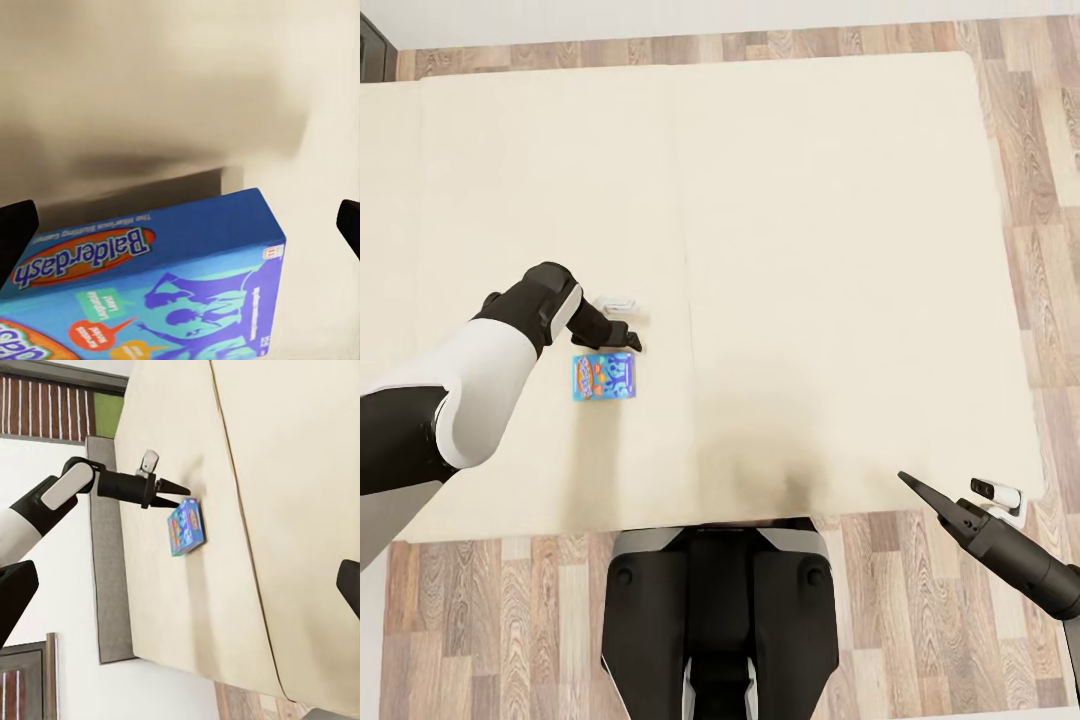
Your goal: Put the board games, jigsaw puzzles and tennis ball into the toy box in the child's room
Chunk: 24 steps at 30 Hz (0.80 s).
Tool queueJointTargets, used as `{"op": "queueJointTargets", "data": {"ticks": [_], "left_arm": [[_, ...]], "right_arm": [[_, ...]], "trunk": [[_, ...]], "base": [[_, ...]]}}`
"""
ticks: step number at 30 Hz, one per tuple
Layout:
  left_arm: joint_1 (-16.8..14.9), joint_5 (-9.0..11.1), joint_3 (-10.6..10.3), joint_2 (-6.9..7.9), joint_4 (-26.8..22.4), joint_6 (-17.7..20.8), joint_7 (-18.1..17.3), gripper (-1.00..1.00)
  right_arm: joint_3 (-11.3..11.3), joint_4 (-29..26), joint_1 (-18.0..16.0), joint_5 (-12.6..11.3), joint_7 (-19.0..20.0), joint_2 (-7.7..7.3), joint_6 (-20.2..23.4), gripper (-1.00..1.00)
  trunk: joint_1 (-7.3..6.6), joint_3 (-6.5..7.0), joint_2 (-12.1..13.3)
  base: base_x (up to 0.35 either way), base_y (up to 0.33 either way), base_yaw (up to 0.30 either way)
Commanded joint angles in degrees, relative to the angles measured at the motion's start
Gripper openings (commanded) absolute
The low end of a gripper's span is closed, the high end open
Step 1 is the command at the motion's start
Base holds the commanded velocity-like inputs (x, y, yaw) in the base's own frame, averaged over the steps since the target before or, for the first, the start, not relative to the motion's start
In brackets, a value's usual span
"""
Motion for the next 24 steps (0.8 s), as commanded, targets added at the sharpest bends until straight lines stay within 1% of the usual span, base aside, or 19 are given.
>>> {"op": "queueJointTargets", "data": {"ticks": [1,13,24], "left_arm": [[0.0,-0.6,0.2,-0.01,-0.1,0.2,-0.4,1.0],[0.1,-0.7,0.2,0.06,-0.1,0.4,-0.4,1.0],[0.4,-0.7,0.2,0.06,0.1,0.3,-0.2,1.0]], "right_arm": [[0.0,0.0,0.0,-0.2,0.1,-0.01,0.4,1.0],[0.0,0.0,0.0,-0.2,0.1,-0.01,0.5,1.0],[0.0,0.0,0.0,-0.2,0.1,-0.01,0.5,1.0]], "trunk": [[0.04,-0.04,-0.1],[0.04,0.57,-0.1],[0.04,0.67,-0.1]], "base": [[0.0,0.0,0.0],[0.0,0.0,0.0],[0.0,0.0,0.0]]}}
